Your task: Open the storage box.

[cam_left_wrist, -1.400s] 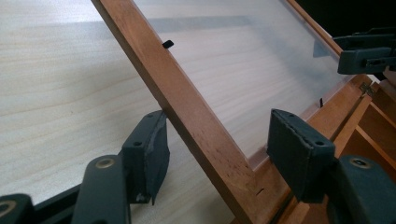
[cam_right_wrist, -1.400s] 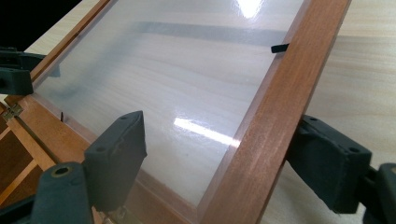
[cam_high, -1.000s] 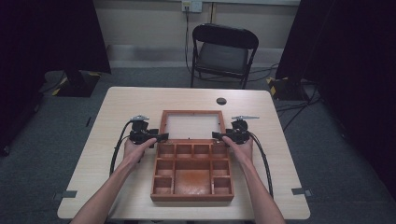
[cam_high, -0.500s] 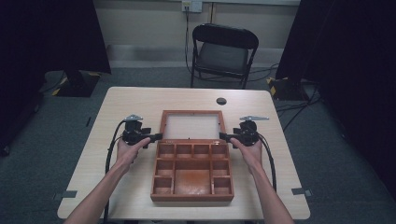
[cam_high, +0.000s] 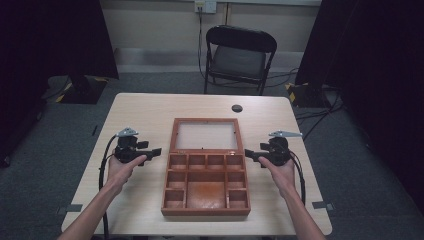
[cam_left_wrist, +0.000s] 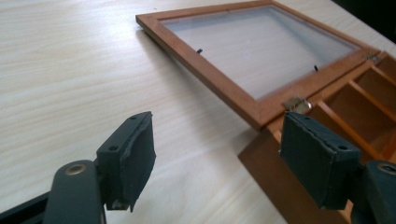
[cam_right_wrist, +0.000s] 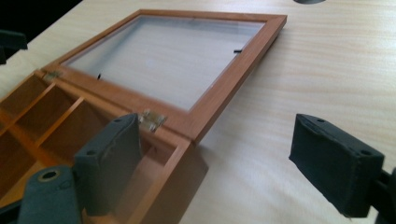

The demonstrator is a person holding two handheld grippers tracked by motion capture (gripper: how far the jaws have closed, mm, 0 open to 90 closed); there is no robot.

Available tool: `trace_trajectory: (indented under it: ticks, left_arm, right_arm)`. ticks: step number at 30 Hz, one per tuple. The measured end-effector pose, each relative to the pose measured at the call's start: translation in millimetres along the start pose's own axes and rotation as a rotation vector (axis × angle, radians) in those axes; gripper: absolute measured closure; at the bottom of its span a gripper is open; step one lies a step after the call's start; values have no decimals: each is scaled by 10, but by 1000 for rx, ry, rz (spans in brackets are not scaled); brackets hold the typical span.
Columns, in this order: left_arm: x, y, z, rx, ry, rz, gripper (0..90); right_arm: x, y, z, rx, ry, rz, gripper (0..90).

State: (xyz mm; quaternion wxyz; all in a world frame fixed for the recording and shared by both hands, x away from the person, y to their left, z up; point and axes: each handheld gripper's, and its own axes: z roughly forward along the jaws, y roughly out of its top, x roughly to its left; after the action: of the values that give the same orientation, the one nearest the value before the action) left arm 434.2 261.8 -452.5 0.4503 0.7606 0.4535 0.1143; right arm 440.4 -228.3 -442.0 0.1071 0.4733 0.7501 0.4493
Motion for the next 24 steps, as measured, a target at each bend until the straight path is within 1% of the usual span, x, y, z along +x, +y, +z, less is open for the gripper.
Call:
trace_trajectory:
  ticks: [1, 2, 4, 5, 8, 9, 11, 13, 15, 17, 18, 19, 20, 21, 22, 23, 24]
  left_arm:
    - [-6, -22, -16, 12, 6, 14, 260]
    - [-11, -39, -25, 16, 7, 22, 259]
    - [-31, -93, -64, 31, 17, 39, 256]
    - [-40, -119, -81, 30, 10, 35, 254]
    - [-69, -198, -140, 44, 18, 52, 249]
    - [-85, -230, -155, 45, 16, 45, 249]
    - [-96, -285, -192, 68, 30, 46, 256]
    - [-101, -341, -233, 80, 39, 43, 258]
    - [-101, -396, -266, 92, 49, 30, 261]
    - [-87, -429, -301, 115, 71, 40, 260]
    - [-82, -441, -311, 117, 77, 40, 260]
    - [-80, -470, -329, 114, 100, 42, 260]
    - [-74, -493, -336, 116, 105, 45, 260]
    - [-55, -521, -342, 125, 101, 36, 260]
    - [-48, -536, -341, 130, 108, 29, 260]
    - [-40, -553, -341, 144, 119, 33, 260]
    - [-29, -564, -339, 158, 118, 41, 259]
  right_arm:
    - [19, -19, -33, -1, -12, -8, 155]
    - [31, -40, -66, -6, -13, -10, 156]
    - [41, -84, -119, -5, -9, 9, 156]
    - [44, -108, -144, -5, -15, 13, 156]
    - [52, -184, -217, -1, -49, 17, 156]
    - [53, -211, -241, 6, -64, 23, 157]
    - [46, -296, -315, 26, -74, 20, 162]
    - [43, -317, -336, 30, -76, 18, 162]
    - [36, -366, -396, 36, -88, 14, 163]
    - [14, -450, -486, 45, -106, 14, 163]
    - [14, -450, -486, 45, -106, 14, 163]
    - [9, -476, -501, 43, -108, 18, 163]
    - [2, -520, -522, 54, -111, 20, 163]
    - [1, -554, -536, 65, -119, 16, 163]
    - [-5, -623, -565, 79, -126, 13, 163]
    - [-5, -623, -565, 79, -126, 13, 163]
    - [-10, -656, -575, 89, -130, 12, 163]
